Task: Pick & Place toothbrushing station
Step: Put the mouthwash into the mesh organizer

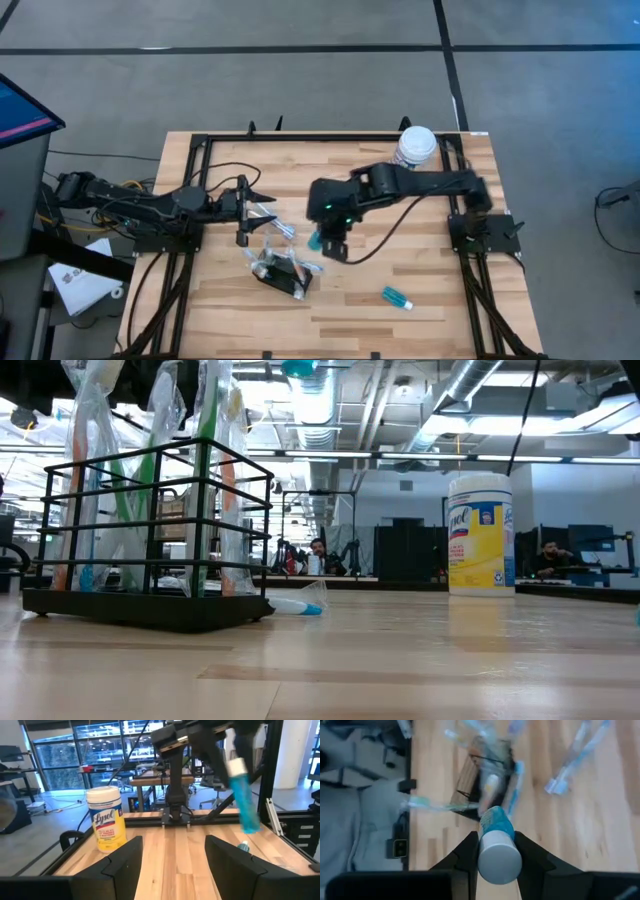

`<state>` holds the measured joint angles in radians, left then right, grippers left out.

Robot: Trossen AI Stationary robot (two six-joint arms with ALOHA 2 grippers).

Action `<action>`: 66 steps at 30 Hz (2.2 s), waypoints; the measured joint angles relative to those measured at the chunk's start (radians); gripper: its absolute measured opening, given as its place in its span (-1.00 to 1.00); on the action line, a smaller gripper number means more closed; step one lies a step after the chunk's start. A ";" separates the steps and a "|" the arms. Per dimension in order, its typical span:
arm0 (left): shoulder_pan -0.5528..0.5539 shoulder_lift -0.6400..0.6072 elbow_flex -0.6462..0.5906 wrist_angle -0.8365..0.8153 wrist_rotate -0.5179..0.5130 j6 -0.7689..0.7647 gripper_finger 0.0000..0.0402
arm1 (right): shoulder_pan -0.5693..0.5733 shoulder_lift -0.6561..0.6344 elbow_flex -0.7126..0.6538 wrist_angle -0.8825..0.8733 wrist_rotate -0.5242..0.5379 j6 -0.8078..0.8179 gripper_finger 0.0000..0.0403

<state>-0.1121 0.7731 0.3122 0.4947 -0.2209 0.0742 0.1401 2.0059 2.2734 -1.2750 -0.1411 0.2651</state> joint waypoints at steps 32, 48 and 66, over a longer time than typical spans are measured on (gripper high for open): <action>0.018 -0.001 0.000 -0.046 -0.018 0.000 0.04 | 0.038 0.192 0.080 0.166 -0.102 -0.134 -0.59; 0.018 -0.001 0.000 -0.046 -0.018 -0.001 0.04 | 0.043 0.242 0.080 0.233 -0.123 -0.205 -0.59; 0.018 -0.001 0.000 -0.075 -0.018 0.000 0.04 | 0.051 0.242 0.056 0.270 -0.122 -0.232 -0.59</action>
<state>-0.0937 0.7723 0.3122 0.4196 -0.2389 0.0738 0.1909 2.2482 2.3299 -1.0050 -0.2634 0.0332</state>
